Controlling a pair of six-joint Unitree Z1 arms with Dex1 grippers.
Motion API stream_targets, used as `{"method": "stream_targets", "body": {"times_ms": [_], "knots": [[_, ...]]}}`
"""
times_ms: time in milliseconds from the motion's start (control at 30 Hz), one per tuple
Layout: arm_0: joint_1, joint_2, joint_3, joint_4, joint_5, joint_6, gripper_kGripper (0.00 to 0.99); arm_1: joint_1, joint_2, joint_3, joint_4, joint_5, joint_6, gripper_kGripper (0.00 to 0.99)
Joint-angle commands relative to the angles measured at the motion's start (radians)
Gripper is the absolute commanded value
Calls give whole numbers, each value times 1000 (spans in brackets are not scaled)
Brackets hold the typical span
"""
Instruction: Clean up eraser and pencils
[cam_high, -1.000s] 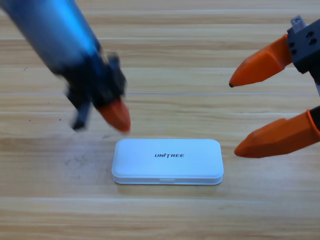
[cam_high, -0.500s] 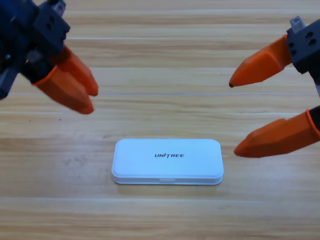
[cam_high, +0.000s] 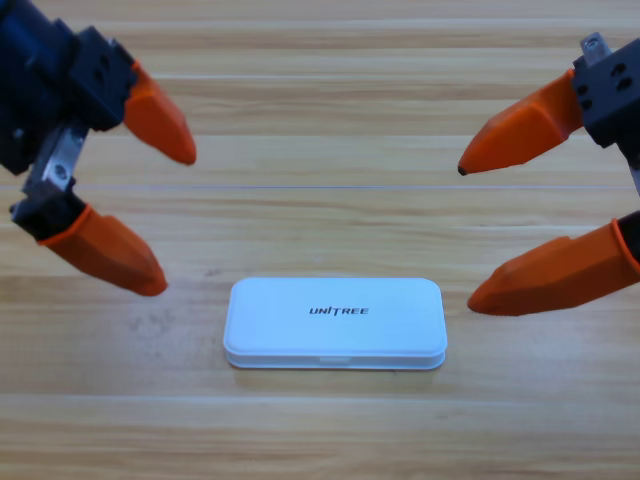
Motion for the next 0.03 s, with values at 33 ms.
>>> {"method": "stream_targets", "body": {"times_ms": [33], "knots": [[-17, 58, 34, -8, 6, -31, 990, 23, 31, 25, -33, 21, 6, 986]]}}
